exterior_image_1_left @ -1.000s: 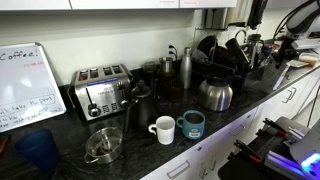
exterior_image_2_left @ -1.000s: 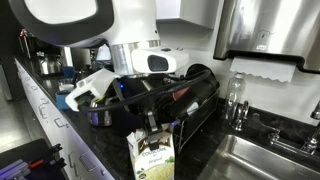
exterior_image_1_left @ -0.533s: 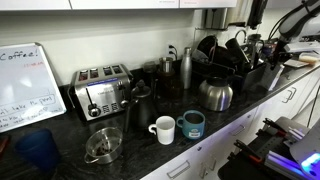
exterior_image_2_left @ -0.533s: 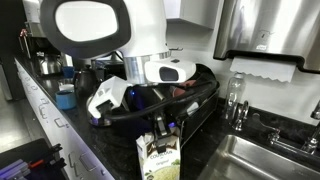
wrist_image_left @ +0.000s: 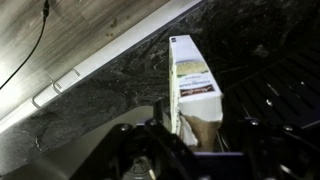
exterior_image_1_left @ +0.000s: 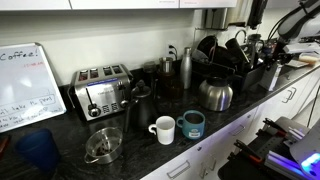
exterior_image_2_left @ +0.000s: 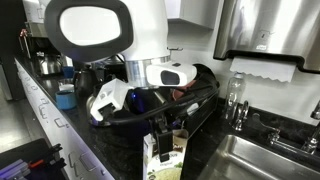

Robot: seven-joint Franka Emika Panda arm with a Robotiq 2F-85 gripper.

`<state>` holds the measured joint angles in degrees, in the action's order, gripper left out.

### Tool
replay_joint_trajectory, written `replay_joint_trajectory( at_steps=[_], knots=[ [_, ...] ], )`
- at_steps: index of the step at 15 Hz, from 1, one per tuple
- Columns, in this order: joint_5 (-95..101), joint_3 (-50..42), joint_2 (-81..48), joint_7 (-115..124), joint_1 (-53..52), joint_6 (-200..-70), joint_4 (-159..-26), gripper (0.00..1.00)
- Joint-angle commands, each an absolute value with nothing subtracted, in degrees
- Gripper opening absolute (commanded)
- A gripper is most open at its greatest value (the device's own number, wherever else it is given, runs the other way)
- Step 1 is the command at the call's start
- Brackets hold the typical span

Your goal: Move the white box to the right

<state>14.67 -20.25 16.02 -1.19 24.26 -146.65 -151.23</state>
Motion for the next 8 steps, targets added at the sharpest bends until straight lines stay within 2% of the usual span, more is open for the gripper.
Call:
replay_joint_trajectory(
  at_steps=[1, 3, 8],
  knots=[
    [13.2, -20.3, 16.0, -1.9, 24.1, -146.7, -150.6, 0.92],
    [13.2, -20.4, 16.1, -1.8, 24.3, -146.5, -150.7, 0.99],
    [13.6, -20.3, 17.1, -1.7, 24.5, -145.7, -150.7, 1.00]
  ],
)
